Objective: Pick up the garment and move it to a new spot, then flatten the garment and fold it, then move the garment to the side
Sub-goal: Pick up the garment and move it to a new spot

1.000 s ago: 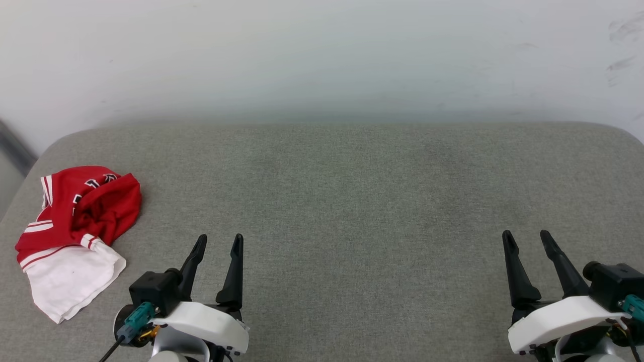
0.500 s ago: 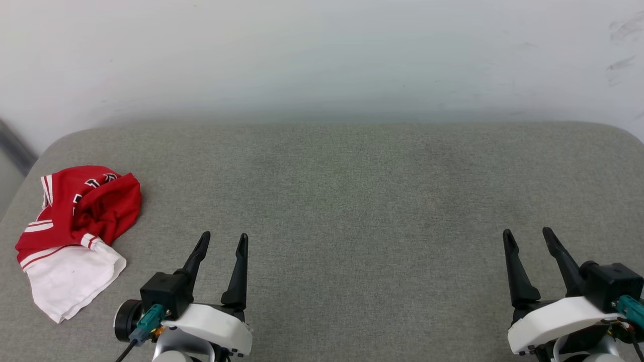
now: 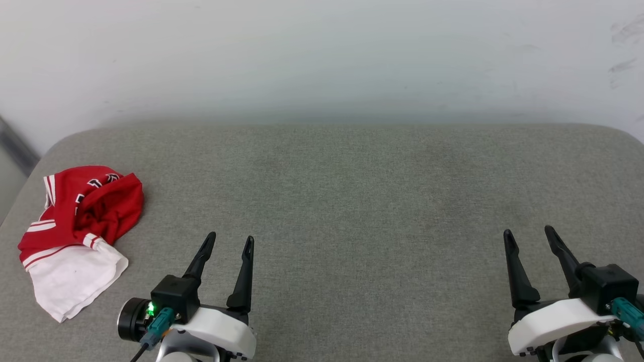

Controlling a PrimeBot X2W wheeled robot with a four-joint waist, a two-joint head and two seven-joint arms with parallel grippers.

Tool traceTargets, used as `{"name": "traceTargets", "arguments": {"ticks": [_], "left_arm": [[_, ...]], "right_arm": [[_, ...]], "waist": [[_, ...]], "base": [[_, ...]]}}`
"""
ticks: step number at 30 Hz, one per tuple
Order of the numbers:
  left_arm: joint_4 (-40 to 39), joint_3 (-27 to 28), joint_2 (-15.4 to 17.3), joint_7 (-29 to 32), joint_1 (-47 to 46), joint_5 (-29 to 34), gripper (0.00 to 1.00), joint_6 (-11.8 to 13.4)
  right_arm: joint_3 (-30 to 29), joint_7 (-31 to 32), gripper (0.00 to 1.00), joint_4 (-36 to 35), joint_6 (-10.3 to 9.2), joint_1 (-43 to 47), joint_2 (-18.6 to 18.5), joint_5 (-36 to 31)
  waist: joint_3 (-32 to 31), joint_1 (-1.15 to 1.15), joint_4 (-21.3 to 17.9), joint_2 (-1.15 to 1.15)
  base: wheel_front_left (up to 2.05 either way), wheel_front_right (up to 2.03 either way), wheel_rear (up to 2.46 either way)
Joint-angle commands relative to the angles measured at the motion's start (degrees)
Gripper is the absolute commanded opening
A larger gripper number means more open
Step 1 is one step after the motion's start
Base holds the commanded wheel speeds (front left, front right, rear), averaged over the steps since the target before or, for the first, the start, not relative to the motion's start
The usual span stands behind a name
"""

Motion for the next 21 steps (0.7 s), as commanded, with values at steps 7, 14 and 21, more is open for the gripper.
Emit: {"name": "traceTargets", "arguments": {"ticks": [7,14,21], "left_arm": [[0.71,0.29,-0.22,-0.73,-0.96,0.22,1.0,0.04],[1.39,0.94,-0.48,-0.73,-2.16,-1.12,1.0,0.77],[1.36,3.47,-0.63,-0.73,-2.18,-2.65,1.0,1.54]], "right_arm": [[-0.48,-0.86,1.0,-0.05,-0.02,0.81,0.18,-0.88],[0.64,-0.59,1.0,-1.46,-0.02,0.86,0.17,-1.17],[2.42,-0.13,1.0,-3.08,-0.02,0.42,0.15,-0.64]], "waist": [[0.0,0.0,1.97,0.0],[0.49,0.0,8.25,0.0],[0.58,0.0,16.72,0.0]], "base": [[0.0,0.0,0.0],[0.0,0.0,0.0],[0.0,0.0,0.0]]}}
